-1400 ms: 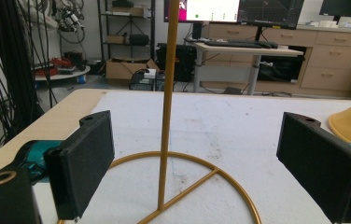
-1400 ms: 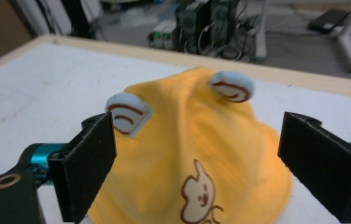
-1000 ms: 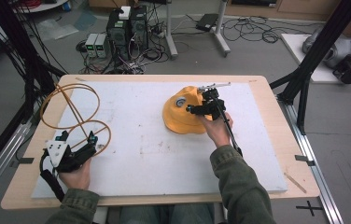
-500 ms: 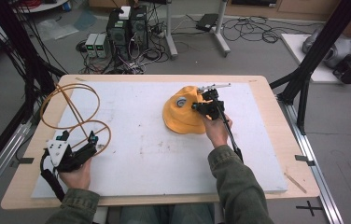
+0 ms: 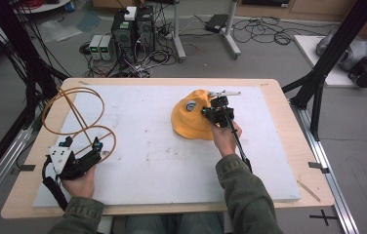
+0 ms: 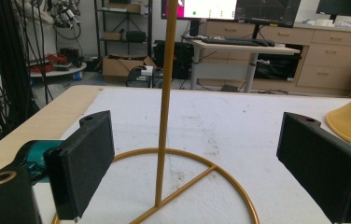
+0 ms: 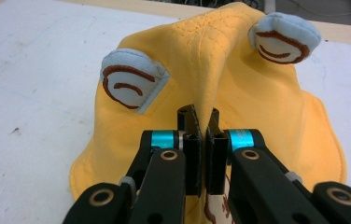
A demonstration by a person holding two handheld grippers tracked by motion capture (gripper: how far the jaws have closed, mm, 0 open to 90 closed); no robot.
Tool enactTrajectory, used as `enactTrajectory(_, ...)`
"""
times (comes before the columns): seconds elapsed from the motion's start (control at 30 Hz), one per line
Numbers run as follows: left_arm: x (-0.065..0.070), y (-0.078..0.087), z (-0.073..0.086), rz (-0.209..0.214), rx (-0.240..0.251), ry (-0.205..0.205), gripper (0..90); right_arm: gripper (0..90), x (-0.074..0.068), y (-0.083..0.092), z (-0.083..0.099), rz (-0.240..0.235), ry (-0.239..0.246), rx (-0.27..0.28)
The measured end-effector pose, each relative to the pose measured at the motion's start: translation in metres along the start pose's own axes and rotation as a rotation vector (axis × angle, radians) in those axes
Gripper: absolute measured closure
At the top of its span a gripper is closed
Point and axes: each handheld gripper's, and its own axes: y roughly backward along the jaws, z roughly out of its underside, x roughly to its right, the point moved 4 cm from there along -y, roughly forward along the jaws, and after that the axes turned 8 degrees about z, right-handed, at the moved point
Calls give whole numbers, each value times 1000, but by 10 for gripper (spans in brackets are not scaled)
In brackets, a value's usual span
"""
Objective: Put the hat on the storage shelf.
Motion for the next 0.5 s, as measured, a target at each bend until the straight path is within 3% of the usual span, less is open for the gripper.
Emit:
enactTrajectory(0.1, 0, 0, 0, -1, -1, 1, 115, 894, 1, 2, 1, 5, -3, 22)
enactTrajectory(0.23, -1, 0, 0, -3, -1, 4, 115, 893, 1, 11, -3, 2, -9, 93)
enactTrajectory(0.27, -1, 0, 0, -3, -1, 5, 115, 893, 1, 21, -8, -5, -10, 152)
enactTrajectory(0.3, -1, 0, 0, -3, -1, 5, 115, 893, 1, 21, -8, -5, -10, 152)
enactTrajectory(0.33, -1, 0, 0, -3, -2, 5, 115, 893, 1, 26, -11, -15, -17, 186)
enactTrajectory(0.37, -1, 0, 0, -3, -3, 5, 115, 893, 0, 39, -17, -31, -31, 264)
enactTrajectory(0.4, -1, 0, 1, -2, -6, 4, 115, 893, 0, 39, -17, -31, -31, 264)
enactTrajectory(0.47, -1, 0, 1, -3, -6, 5, 115, 893, 0, 55, -23, -48, -28, 354)
enactTrajectory(0.5, -1, 0, 1, -3, -7, 5, 115, 893, 0, 55, -23, -48, -28, 354)
